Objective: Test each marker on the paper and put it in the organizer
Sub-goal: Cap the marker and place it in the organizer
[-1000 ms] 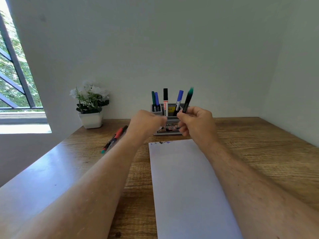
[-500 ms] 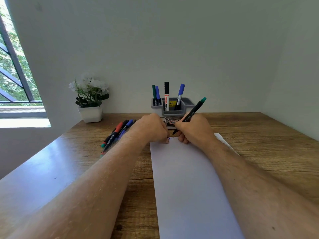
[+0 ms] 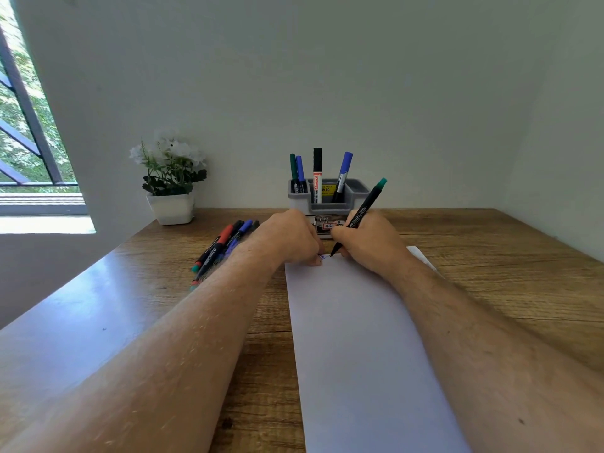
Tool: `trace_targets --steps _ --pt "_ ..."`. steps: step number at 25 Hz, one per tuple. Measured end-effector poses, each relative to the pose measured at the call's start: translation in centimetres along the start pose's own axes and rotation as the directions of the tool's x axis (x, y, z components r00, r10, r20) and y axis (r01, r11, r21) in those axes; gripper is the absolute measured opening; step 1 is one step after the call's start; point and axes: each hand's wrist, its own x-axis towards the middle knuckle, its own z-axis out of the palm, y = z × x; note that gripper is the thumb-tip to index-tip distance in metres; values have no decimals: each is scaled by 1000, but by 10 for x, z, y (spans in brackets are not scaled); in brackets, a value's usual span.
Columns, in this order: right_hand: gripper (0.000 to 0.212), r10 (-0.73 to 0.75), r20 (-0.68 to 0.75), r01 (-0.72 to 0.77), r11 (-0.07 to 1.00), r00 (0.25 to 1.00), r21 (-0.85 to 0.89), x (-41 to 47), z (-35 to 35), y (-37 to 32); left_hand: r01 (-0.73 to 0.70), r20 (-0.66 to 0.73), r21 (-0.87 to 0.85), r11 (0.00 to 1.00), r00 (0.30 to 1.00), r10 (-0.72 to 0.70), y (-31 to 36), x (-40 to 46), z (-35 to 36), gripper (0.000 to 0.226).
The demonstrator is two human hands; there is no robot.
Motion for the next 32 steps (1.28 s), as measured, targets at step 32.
trace_targets --steps 32 --pt "21 -8 -75 6 1000 997 -23 3 3 3 -16 15 14 1000 1000 15 0 0 -1 31"
